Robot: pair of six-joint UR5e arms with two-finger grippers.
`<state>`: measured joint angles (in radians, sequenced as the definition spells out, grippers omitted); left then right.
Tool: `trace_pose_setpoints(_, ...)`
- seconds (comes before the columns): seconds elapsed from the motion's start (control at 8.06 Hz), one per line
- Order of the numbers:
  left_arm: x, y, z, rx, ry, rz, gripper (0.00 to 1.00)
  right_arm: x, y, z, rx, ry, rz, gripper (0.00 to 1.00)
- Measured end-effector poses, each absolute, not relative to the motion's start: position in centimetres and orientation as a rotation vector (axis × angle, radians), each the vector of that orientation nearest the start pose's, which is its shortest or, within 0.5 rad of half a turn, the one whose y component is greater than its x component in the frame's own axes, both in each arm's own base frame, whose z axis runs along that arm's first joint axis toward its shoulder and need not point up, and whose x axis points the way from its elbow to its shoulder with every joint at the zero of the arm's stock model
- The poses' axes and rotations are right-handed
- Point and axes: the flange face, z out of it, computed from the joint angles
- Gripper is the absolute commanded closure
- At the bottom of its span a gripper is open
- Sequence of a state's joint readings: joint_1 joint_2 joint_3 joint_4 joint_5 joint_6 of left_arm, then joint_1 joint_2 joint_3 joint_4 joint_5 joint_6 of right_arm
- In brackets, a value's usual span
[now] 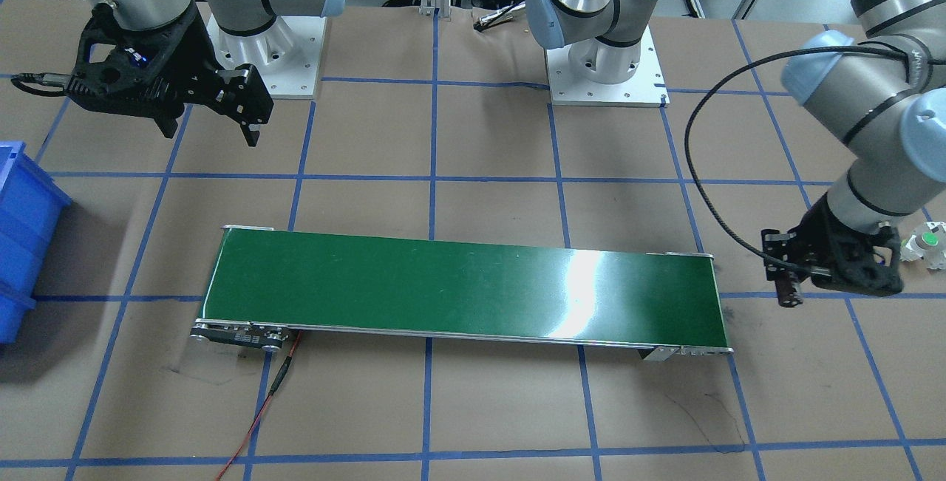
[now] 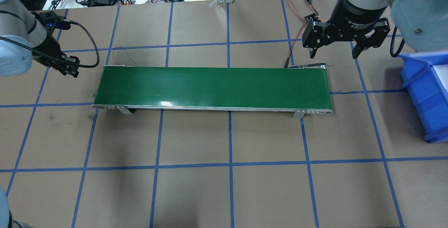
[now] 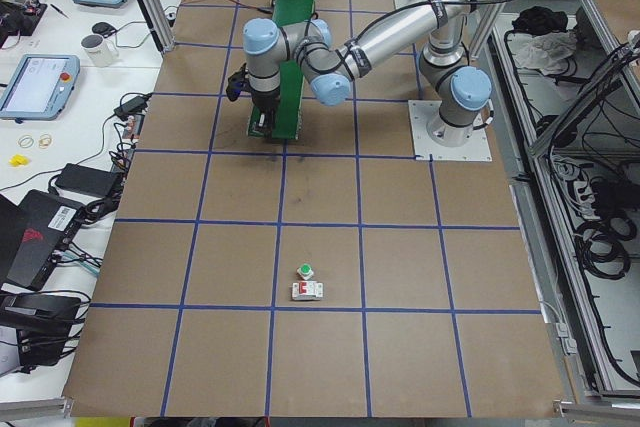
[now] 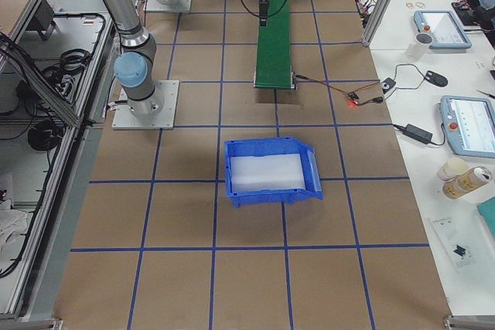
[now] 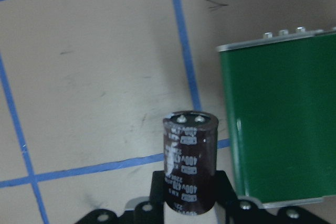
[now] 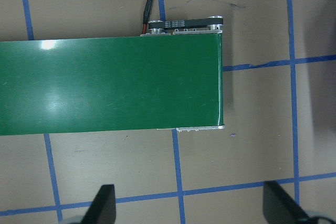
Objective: Move capacitor from left to right
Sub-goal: 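Lift the capacitor with the left gripper and carry it over the belt, then set the capacitor on the belt and open the left gripper, withdrawing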
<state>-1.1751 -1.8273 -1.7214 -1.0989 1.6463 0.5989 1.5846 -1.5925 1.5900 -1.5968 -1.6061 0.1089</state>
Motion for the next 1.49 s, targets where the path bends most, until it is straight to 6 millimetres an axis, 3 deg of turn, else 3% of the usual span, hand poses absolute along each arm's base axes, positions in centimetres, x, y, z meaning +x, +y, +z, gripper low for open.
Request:
trace_pose_setpoints(0.12, 7.1, -58.2, 32.1, 0.387, 3.029, -0.013, 1.0, 13.6, -48.4, 49.2, 0.152, 3.171, -0.048, 0.0)
trace_pose_setpoints(0.25, 4.9, -58.4, 31.3, 0.406, 3.041, 0.018, 1.0, 13.6, -48.4, 49.1, 0.152, 3.171, -0.046, 0.0)
trace_pose_setpoints(0.62, 3.4, -58.6, 27.9, 0.391, 3.073, 0.113, 1.0, 13.6, -48.5, 48.9, 0.152, 3.171, -0.041, 0.0)
trace_pose_setpoints(0.74, 3.5, -58.8, 26.9, 0.389, 3.079, 0.14, 0.85, 13.7, -48.5, 48.9, 0.152, 3.171, -0.041, 0.0)
trace_pose_setpoints(0.87, 3.5, -59.1, 25.8, 0.389, 3.084, 0.159, 0.03, 13.6, -48.5, 48.9, 0.152, 3.172, -0.04, 0.0)
trace_pose_setpoints(1.12, 3.5, -59.4, 25.1, 0.37, 3.087, 0.175, 0.0, 13.6, -48.5, 48.9, 0.152, 3.172, -0.038, 0.0)
trace_pose_setpoints(1.24, 3.3, -59.2, 25.9, 0.355, 3.081, 0.178, 0.0, 13.6, -48.5, 48.9, 0.152, 3.172, -0.038, 0.0)
trace_pose_setpoints(1.49, 1.7, -57.7, 30.2, 0.36, 3.059, 0.149, 0.0, 13.6, -48.5, 48.9, 0.152, 3.172, -0.037, 0.0)
